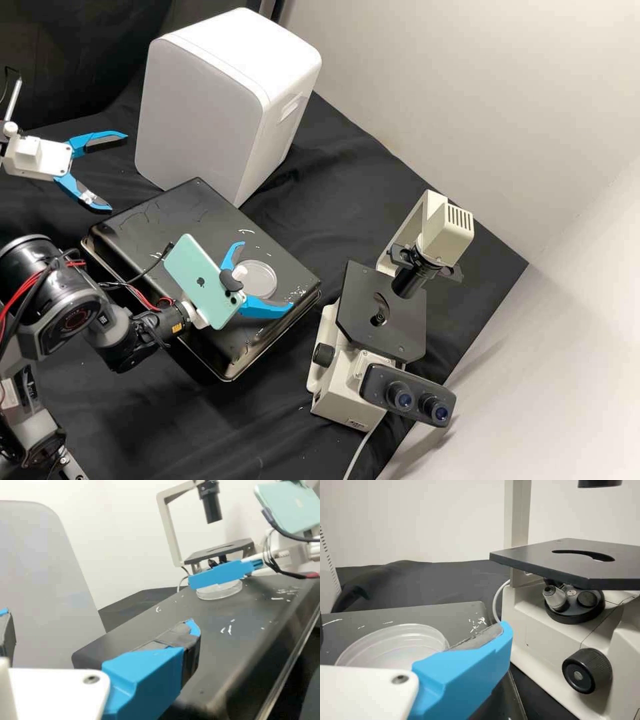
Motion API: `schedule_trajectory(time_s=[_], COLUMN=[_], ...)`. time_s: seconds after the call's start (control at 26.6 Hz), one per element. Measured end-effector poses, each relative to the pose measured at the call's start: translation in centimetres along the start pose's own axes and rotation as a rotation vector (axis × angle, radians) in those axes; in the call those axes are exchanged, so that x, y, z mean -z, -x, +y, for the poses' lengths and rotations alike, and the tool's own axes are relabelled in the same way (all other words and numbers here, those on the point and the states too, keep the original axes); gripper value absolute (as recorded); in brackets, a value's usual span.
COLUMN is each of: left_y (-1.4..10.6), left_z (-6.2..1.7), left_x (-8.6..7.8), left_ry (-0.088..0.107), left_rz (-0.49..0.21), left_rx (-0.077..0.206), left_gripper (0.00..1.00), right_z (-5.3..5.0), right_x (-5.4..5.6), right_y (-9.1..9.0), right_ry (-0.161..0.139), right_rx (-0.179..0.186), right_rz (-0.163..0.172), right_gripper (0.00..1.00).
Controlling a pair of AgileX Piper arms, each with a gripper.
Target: Place the petri dish on the bench
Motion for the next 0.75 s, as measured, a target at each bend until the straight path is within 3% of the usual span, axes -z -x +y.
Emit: schedule_trajectory(time_s=[0.15,0.26,0.38,0.6,0.75], left_y=[0.2,0.2,0.1,0.1,0.1], left_z=[0.24,0.22,0.17,0.2,0.2], left_x=[0.5,0.9,1.2,1.2,1.2], left_ry=[0.037,0.105,0.131,0.139,0.139], left_rz=[0.068,0.112,0.141,0.156,0.156], left_rx=[-0.019,-0.03,-0.035,-0.04,-0.04], left_gripper=[1.0,1.0,1.0,1.0,1.0], right_z=[0.0,0.0,0.1,0.3,0.4], right_x=[0.1,0.0,0.1,0.2,0.2], right_y=[0.1,0.2,0.3,0.6,0.9], right_ry=[-0.002,-0.026,-0.032,-0.055,-0.087], right_rx=[-0.001,0.002,-0.005,-0.008,-0.01], right_rz=[0.003,0.0,0.005,0.009,0.013], right_gripper=[1.0,1.0,1.0,1.0,1.0])
